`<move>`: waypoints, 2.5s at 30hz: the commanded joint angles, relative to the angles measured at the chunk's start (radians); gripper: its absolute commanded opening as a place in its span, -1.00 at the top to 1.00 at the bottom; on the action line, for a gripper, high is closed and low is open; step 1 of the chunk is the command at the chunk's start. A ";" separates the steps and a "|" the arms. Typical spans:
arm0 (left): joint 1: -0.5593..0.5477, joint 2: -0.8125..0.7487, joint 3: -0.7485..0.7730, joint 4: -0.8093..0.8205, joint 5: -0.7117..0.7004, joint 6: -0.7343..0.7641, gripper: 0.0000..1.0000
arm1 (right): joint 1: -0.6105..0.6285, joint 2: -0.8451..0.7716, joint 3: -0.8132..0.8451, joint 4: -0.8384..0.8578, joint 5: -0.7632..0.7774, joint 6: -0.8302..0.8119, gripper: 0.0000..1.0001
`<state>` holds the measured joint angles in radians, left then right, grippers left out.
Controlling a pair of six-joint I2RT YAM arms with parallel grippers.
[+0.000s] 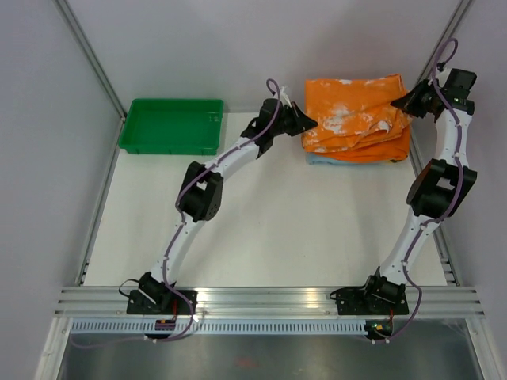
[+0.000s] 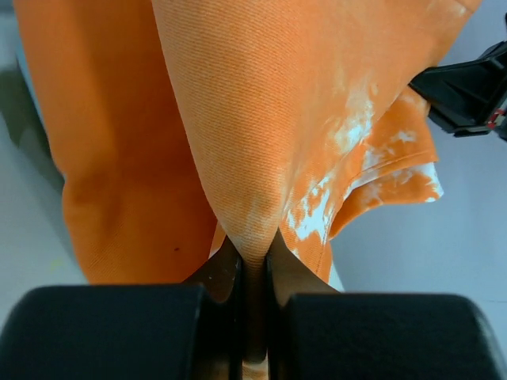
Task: Fold and stack the trousers
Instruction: Neatly place the folded trousers to the corner
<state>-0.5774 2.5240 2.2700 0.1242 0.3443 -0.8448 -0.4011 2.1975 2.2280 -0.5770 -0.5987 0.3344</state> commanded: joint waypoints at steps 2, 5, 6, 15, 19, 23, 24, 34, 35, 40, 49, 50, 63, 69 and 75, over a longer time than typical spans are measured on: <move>-0.004 0.028 0.078 0.120 -0.152 -0.046 0.95 | -0.067 0.024 0.059 0.108 0.025 -0.078 1.00; -0.002 0.093 0.123 0.147 -0.229 -0.073 0.95 | -0.070 0.083 0.093 0.094 0.025 -0.107 1.00; -0.002 0.108 0.135 0.146 -0.244 -0.077 0.95 | -0.070 0.117 0.107 0.083 0.034 -0.116 1.00; -0.002 0.209 0.145 0.169 -0.284 -0.151 0.95 | -0.081 0.189 0.145 0.046 0.140 -0.172 0.99; -0.002 0.231 0.145 0.169 -0.297 -0.151 0.95 | -0.081 0.203 0.151 0.051 0.149 -0.187 0.99; -0.001 0.248 0.143 0.169 -0.307 -0.152 0.95 | -0.081 0.222 0.159 0.052 0.168 -0.192 1.00; 0.001 0.252 0.145 0.170 -0.304 -0.160 0.95 | -0.081 0.231 0.171 0.051 0.169 -0.196 1.00; -0.002 0.147 0.189 0.019 -0.275 -0.269 0.95 | -0.081 0.073 0.196 -0.023 0.125 -0.104 1.00; -0.002 0.128 0.195 0.000 -0.280 -0.283 0.95 | -0.081 0.055 0.193 -0.024 0.111 -0.092 1.00; -0.016 0.113 0.204 -0.006 -0.300 -0.355 0.95 | -0.082 0.047 0.200 -0.041 0.073 -0.032 1.00; -0.044 0.163 0.232 0.006 -0.383 -0.387 0.95 | -0.108 0.068 0.211 -0.033 0.131 -0.072 1.00; -0.045 0.170 0.232 0.003 -0.390 -0.393 0.95 | -0.108 0.091 0.208 -0.037 0.132 -0.080 0.99; -0.027 0.197 0.232 0.087 -0.413 -0.272 0.18 | -0.097 0.093 0.202 -0.026 0.140 -0.175 0.02; -0.026 0.104 0.226 0.040 -0.392 -0.116 -0.80 | -0.055 -0.044 0.245 -0.038 0.131 -0.241 -0.48; 0.007 -0.080 0.109 -0.020 -0.444 0.042 -0.70 | 0.053 -0.231 0.119 0.031 0.097 -0.267 0.07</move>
<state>-0.5770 2.6293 2.3997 0.0952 -0.0505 -0.9474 -0.4236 2.1193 2.3810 -0.6365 -0.4633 0.1032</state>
